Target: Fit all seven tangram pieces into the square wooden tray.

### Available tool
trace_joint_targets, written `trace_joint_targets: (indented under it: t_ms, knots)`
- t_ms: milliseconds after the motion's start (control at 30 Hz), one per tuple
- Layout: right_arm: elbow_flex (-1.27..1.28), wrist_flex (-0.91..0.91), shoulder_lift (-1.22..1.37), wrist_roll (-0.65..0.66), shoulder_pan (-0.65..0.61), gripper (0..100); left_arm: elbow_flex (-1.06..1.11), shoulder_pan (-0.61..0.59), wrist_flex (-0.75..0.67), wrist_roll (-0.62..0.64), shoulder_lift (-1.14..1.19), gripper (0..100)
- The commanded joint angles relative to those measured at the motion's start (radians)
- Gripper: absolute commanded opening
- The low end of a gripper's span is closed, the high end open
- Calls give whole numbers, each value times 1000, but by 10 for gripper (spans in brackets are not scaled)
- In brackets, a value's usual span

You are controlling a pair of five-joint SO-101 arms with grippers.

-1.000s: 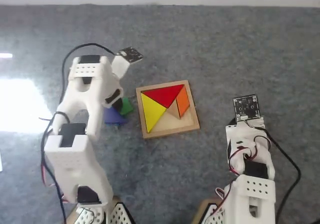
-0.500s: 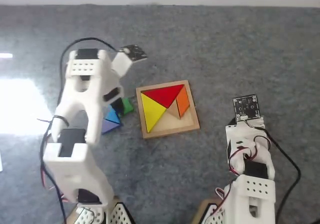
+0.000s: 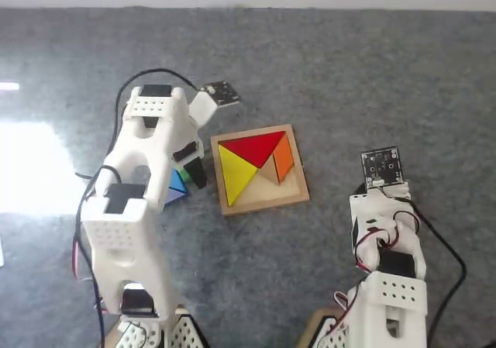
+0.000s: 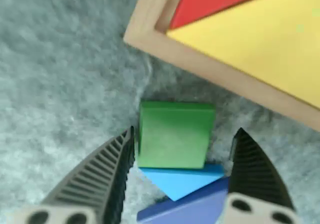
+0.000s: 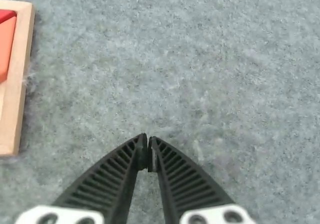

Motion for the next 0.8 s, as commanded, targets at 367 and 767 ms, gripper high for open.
trace_joint_targets:
  t_ms: [367, 767]
  knots:
    - [-11, -24, -21, 11, -4, 6, -48, 3, 0, 15, 37, 49]
    - [-9, -24, -24, 11, -4, 6, -42, 143, 218, 244, -339, 11]
